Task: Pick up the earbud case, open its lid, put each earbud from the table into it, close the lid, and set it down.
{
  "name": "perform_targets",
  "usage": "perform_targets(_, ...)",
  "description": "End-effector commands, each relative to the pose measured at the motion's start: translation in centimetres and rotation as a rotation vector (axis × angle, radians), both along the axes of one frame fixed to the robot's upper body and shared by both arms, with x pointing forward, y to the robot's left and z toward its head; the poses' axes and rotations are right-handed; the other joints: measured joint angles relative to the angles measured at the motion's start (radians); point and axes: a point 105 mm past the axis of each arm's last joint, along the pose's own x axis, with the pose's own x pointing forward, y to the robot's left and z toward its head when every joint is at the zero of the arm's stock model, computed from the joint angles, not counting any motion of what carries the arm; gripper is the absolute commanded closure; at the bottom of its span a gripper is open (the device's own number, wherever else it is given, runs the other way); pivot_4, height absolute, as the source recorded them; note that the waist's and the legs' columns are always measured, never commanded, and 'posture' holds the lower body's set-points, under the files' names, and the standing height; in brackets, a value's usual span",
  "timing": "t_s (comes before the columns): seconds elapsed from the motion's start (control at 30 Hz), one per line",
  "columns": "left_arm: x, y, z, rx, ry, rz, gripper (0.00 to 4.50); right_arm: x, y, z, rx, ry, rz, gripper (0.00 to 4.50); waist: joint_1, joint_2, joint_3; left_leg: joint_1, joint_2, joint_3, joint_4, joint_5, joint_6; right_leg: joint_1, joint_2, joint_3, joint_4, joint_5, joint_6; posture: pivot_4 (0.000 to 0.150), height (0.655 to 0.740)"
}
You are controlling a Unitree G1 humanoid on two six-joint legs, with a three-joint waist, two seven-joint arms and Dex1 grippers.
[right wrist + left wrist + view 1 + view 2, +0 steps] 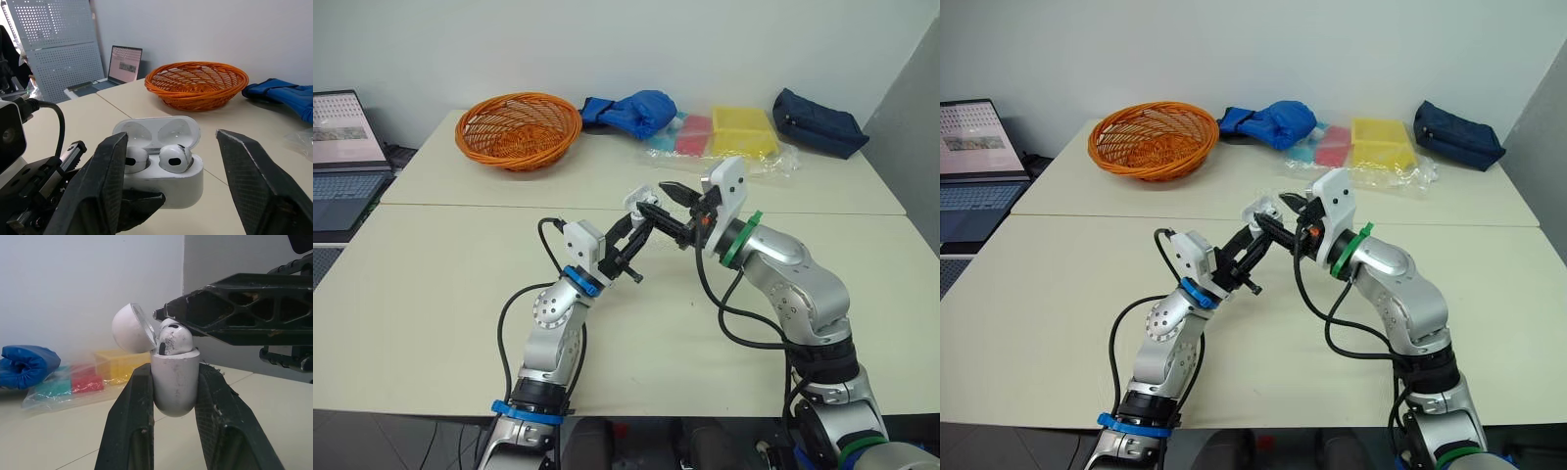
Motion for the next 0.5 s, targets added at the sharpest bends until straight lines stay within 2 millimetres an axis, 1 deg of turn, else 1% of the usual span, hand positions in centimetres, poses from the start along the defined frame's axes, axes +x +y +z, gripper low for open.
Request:
perform_targets(0.03, -0.5, -0.3, 1.4, -0.025, -0.071, -0.016, 3.75, -0.4, -0.2, 1.2, 0.042, -0.027, 0.009, 1.75, 0.000, 0.000, 0.000, 0.000, 0.000, 0.000, 0.000, 0.000, 0.000, 0.000, 0.000, 0.000, 0.000, 0.000, 0.000, 0.150, 0.7400)
perform_targets(0.13, -0.5, -0.3, 1.4, -0.022, -0.070, -0.016, 3.75, -1.5, -1.2, 3.4, 0.167, -0.012, 0.072, 1.75, 0.001, 0.000, 0.000, 0.000, 0.000, 0.000, 0.000, 0.000, 0.000, 0.000, 0.000, 0.000, 0.000, 0.000, 0.000, 0.150, 0.7400)
perform_targets(0.23, -0.5, -0.3, 1.4, -0.021, -0.071, -0.017, 3.75, -2.1, -1.8, 4.4, 0.197, 0.013, 0.114, 1.75, 0.000, 0.000, 0.000, -0.001, 0.000, 0.000, 0.000, 0.000, 0.000, 0.000, 0.000, 0.000, 0.000, 0.000, -0.001, 0.150, 0.7400)
perform_targets(0.3, -0.5, -0.3, 1.3, -0.017, -0.069, -0.021, 3.75, -2.3, -2.4, 5.6, 0.168, 0.016, 0.152, 1.75, -0.002, 0.000, 0.000, -0.001, 0.000, 0.000, 0.000, 0.000, 0.000, 0.000, 0.000, 0.000, 0.000, 0.000, -0.001, 0.150, 0.7400)
perform_targets(0.37, -0.5, -0.3, 1.1, -0.013, -0.066, -0.028, 3.75, -2.2, -2.8, 6.7, 0.091, 0.001, 0.190, 1.75, -0.005, 0.000, 0.000, -0.001, 0.000, 0.000, 0.001, 0.000, 0.000, 0.000, 0.000, 0.000, 0.000, 0.000, -0.001, 0.150, 0.7400)
perform_targets(0.43, -0.6, -0.5, 0.9, -0.010, -0.064, -0.044, 3.75, -1.1, -3.3, 6.7, -0.008, 0.026, 0.181, 1.75, -0.008, 0.000, 0.000, -0.001, 0.000, 0.000, 0.000, 0.000, 0.000, -0.001, 0.000, 0.000, 0.000, 0.000, -0.001, 0.150, 0.7400)
perform_targets(0.5, -0.6, -0.7, 0.9, -0.009, -0.061, -0.059, 3.75, 0.3, -3.8, 5.9, -0.143, 0.016, 0.128, 2.11, -0.008, 0.000, 0.000, 0.000, 0.000, 0.000, 0.000, 0.000, 0.000, 0.000, 0.000, -0.001, -0.001, 0.000, -0.001, 0.150, 0.7400)
